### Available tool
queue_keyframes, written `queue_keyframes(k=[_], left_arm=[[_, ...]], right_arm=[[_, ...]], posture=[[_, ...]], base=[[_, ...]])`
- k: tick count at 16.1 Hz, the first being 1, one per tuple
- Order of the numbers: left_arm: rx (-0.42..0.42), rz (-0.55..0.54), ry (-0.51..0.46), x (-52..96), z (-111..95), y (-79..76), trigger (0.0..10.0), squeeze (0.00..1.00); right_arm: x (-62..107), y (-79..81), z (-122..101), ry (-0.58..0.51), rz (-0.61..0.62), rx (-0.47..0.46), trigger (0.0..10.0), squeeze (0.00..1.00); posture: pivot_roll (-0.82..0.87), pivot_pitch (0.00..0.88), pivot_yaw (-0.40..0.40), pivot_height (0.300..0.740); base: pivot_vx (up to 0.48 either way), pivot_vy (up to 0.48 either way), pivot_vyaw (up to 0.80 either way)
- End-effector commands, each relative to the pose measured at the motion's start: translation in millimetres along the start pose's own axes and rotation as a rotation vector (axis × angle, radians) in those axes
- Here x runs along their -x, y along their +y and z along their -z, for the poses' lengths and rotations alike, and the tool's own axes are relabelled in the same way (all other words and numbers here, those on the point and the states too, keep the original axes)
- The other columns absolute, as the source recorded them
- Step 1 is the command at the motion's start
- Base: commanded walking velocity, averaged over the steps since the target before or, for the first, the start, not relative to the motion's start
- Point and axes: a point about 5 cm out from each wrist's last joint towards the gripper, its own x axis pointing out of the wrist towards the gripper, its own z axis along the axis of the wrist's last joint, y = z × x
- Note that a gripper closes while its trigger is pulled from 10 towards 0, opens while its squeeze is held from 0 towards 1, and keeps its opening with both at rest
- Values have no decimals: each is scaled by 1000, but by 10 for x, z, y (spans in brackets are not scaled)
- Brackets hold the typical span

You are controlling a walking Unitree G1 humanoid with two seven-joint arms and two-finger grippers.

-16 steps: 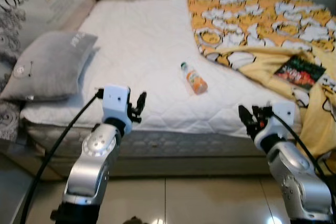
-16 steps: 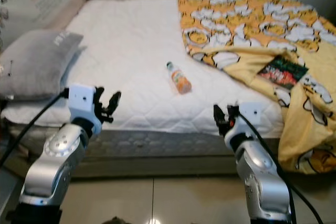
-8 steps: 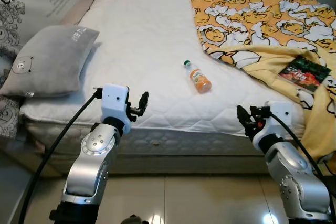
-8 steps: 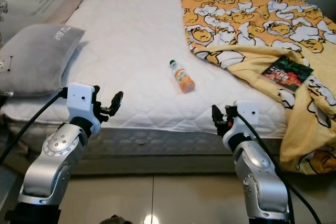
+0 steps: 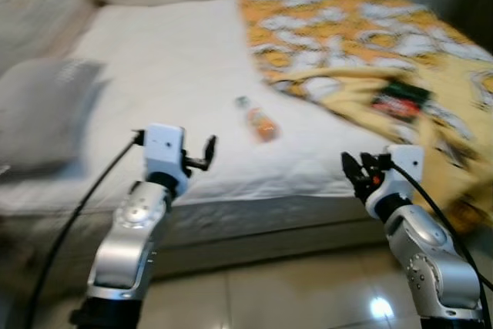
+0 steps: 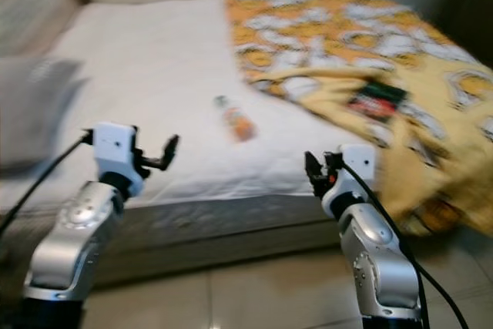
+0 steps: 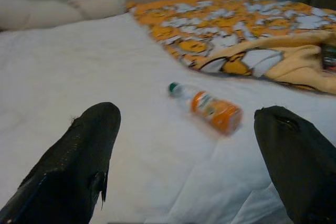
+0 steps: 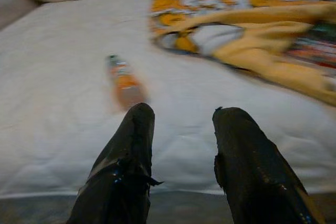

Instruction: Clean up the room

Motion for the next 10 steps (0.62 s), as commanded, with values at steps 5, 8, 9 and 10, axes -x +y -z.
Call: queue_keyframes(k=[5,8,9,10], left_arm=[[5,17,1,-9,12,-56,10000,792],[2,15,0,-10,13,-52,10000,788],[1,15,0,-10,12,-53,10000,788],[1,16,-1,-9,12,-54,10000,784]], right_arm=[[5,-39,-2,6,5,16,10000,0],[-10,-34,-11,2,-5,31,10000,0],[-12,-33,-12,2,-6,33,10000,0],[-13,-22,-12,4,-16,48,10000,0]], posture=[[-32,0,3,740],[-30,0,0,740],[-29,0,0,740],[-28,0,0,740]], base=[[316,0,0],[317,0,0],[319,0,0],[319,0,0]])
